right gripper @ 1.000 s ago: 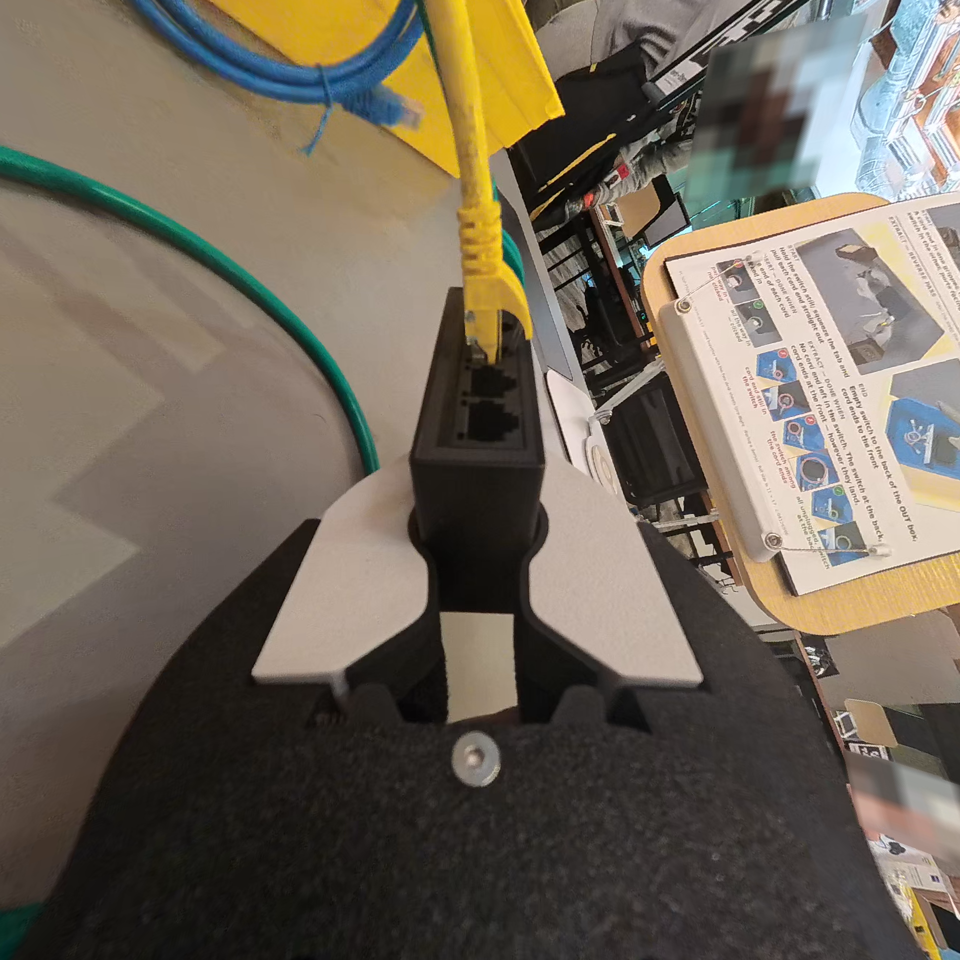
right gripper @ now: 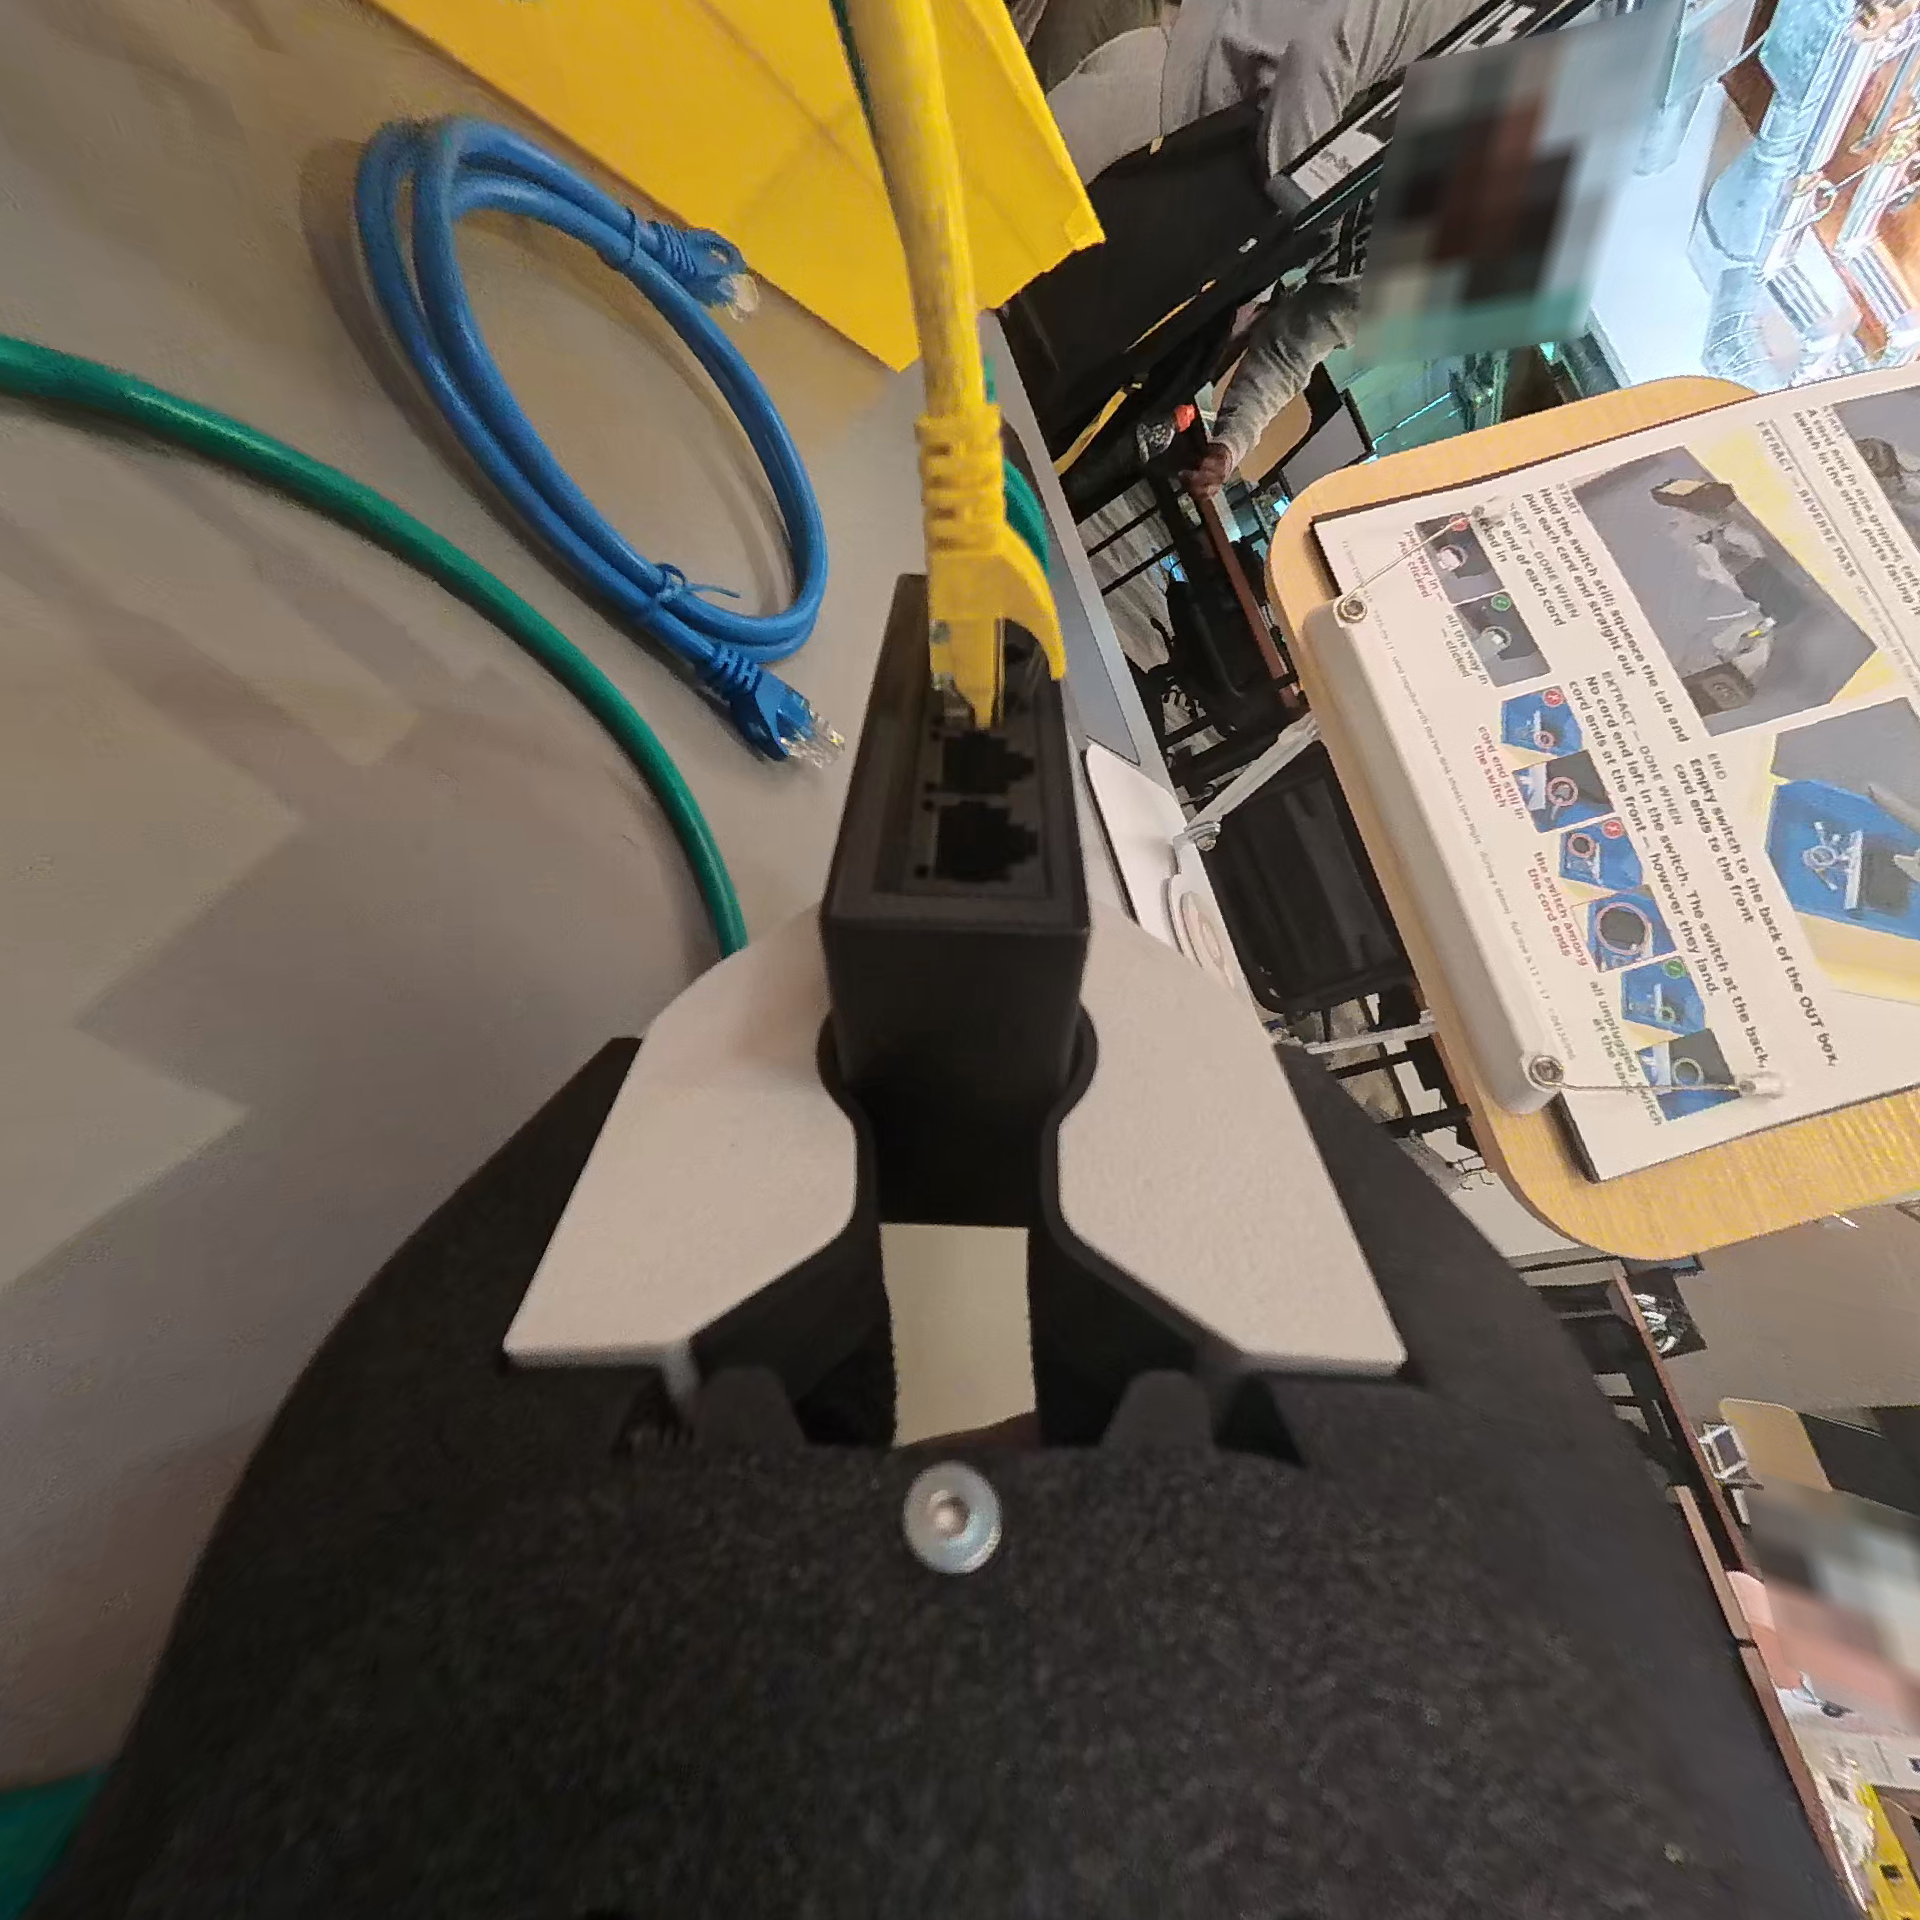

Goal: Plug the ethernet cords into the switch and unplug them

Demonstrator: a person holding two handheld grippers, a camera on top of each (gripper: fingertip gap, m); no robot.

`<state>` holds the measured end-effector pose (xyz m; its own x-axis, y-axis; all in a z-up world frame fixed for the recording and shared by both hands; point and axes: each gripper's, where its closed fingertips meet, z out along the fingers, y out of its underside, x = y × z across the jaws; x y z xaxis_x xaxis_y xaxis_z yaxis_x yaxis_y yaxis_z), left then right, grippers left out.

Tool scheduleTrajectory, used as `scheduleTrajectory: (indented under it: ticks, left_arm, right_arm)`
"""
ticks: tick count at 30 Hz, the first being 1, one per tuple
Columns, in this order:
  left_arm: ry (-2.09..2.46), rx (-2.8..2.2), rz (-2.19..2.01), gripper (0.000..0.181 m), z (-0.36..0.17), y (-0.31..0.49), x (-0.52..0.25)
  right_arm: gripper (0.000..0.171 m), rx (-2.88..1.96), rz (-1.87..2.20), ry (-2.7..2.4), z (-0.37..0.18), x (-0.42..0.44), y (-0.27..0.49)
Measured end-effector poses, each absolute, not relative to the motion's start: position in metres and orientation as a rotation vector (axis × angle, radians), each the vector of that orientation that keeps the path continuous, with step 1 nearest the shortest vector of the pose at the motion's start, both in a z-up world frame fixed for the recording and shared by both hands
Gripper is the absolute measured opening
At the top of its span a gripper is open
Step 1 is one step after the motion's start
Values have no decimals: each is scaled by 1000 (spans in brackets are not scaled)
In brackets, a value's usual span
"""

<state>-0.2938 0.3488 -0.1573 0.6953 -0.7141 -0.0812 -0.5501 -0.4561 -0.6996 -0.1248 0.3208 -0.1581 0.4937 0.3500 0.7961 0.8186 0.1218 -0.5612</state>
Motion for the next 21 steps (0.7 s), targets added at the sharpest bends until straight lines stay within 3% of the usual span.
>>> scheduleTrajectory:
  ticks: [3, 7, 10, 13, 21]
  left_arm:
    - [900, -2197, -108, 25, -161, 359, -328]
    - [740, -2208, -59, 42, -158, 367, -367]
    - [672, -2170, -237, 43, -148, 360, -349]
    - [569, -2207, -436, 61, -150, 363, -310]
    - [426, -2350, -195, 52, -194, 430, -302]
  right_arm:
    - [31, -1468, -460, -1081, -158, -126, 319]
    - [31, -1472, -458, -1084, -159, -127, 320]
    - [31, -1472, -462, -1092, -161, -128, 320]
    - [31, -1473, -466, -1098, -162, -128, 320]
    - [31, -1484, -448, -1076, -160, -126, 318]
